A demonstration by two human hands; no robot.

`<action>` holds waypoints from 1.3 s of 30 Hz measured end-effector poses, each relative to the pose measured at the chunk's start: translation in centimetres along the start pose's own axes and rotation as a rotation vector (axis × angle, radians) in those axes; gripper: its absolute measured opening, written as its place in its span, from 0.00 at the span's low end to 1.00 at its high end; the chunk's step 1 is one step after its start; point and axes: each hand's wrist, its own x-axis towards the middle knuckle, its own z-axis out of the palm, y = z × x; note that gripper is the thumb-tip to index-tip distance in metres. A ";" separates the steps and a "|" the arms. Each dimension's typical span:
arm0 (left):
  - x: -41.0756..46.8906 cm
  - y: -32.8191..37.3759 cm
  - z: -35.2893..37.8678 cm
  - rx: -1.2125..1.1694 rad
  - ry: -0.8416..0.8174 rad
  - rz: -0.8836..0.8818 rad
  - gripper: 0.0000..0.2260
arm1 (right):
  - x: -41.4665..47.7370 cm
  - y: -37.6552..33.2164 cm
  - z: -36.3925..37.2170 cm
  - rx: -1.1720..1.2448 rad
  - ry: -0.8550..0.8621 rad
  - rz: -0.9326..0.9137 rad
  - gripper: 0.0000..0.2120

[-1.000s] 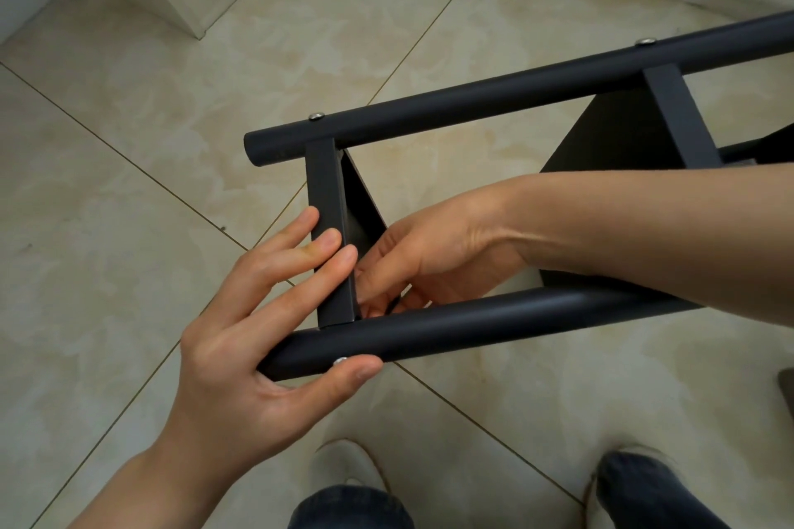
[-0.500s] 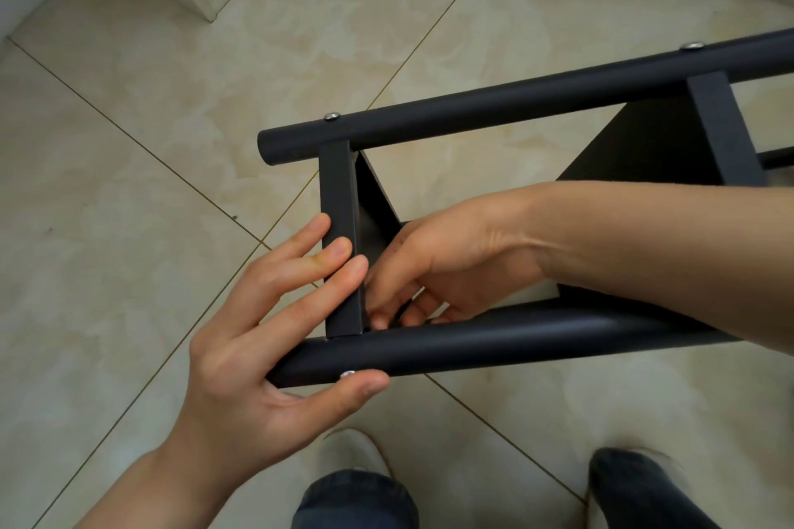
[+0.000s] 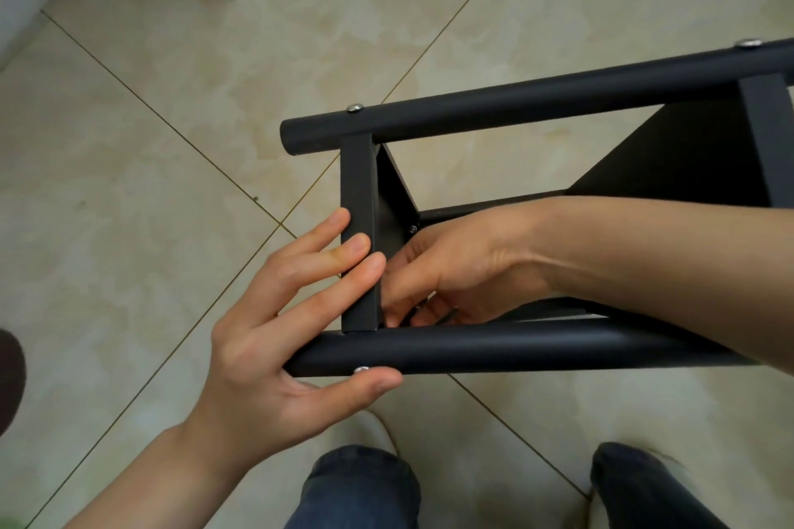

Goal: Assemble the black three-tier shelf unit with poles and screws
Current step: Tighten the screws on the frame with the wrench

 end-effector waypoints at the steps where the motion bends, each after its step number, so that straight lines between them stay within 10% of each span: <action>1: -0.1 0.0 0.0 0.006 0.003 -0.004 0.27 | 0.0 0.0 0.0 0.005 0.001 -0.017 0.12; 27: 0.3 0.2 -0.1 0.024 -0.004 -0.020 0.28 | -1.0 -0.9 -0.6 0.131 -0.034 -0.046 0.04; 39: 0.4 0.3 -0.4 -0.007 -0.054 -0.047 0.31 | -3.7 -0.4 0.5 -0.523 0.268 -0.315 0.16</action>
